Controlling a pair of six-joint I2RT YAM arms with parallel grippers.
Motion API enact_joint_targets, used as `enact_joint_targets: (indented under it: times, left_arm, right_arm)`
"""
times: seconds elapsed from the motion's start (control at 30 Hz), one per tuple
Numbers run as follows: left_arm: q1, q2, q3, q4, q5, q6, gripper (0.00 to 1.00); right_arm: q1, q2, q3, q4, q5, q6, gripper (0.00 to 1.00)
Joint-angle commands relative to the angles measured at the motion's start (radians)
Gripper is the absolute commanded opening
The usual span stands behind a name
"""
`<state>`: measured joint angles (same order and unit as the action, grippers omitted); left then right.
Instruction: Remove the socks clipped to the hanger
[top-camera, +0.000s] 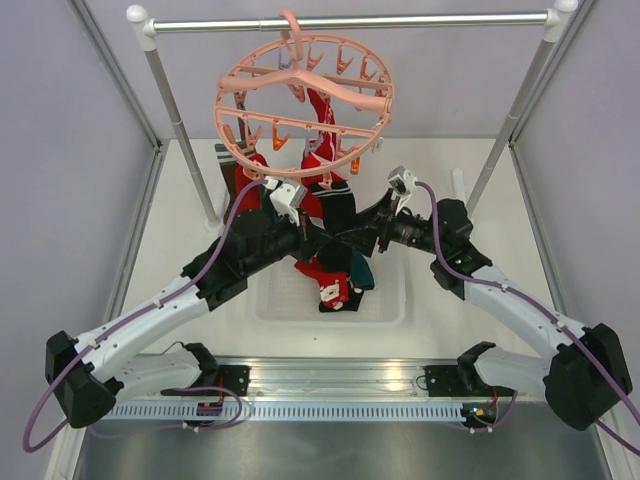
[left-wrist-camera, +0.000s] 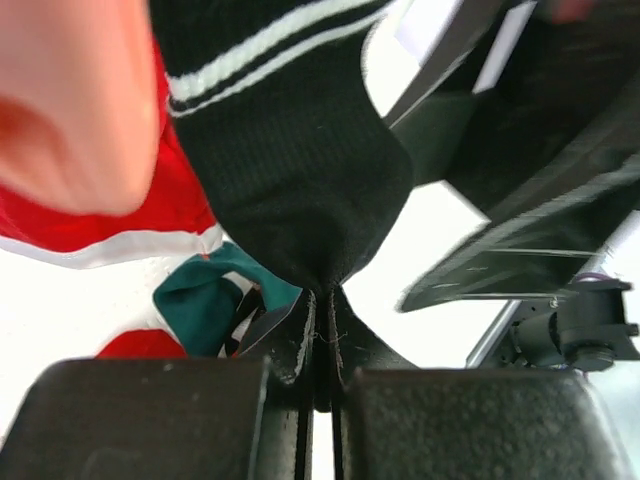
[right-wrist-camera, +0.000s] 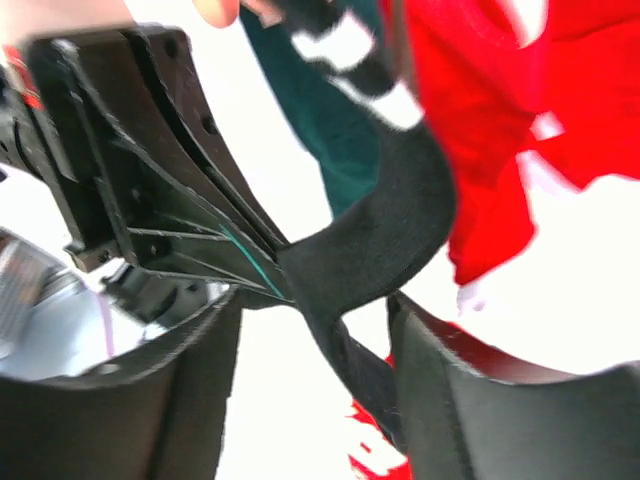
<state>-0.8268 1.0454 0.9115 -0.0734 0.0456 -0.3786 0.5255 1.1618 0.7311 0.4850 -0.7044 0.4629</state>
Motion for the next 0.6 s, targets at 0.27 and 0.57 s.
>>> enact_joint_targets:
  times: [0.27,0.57]
  left_arm:
    - [-0.002,0.076,0.055,-0.035,-0.043,-0.063,0.02]
    - [-0.003,0.097,0.058,-0.037,-0.041,-0.08,0.02]
  right_arm:
    - [0.001,-0.235,0.063,-0.143,0.249,-0.207,0.74]
    - [0.103,-0.111,0.269,-0.21,0.336,-0.332,0.73]
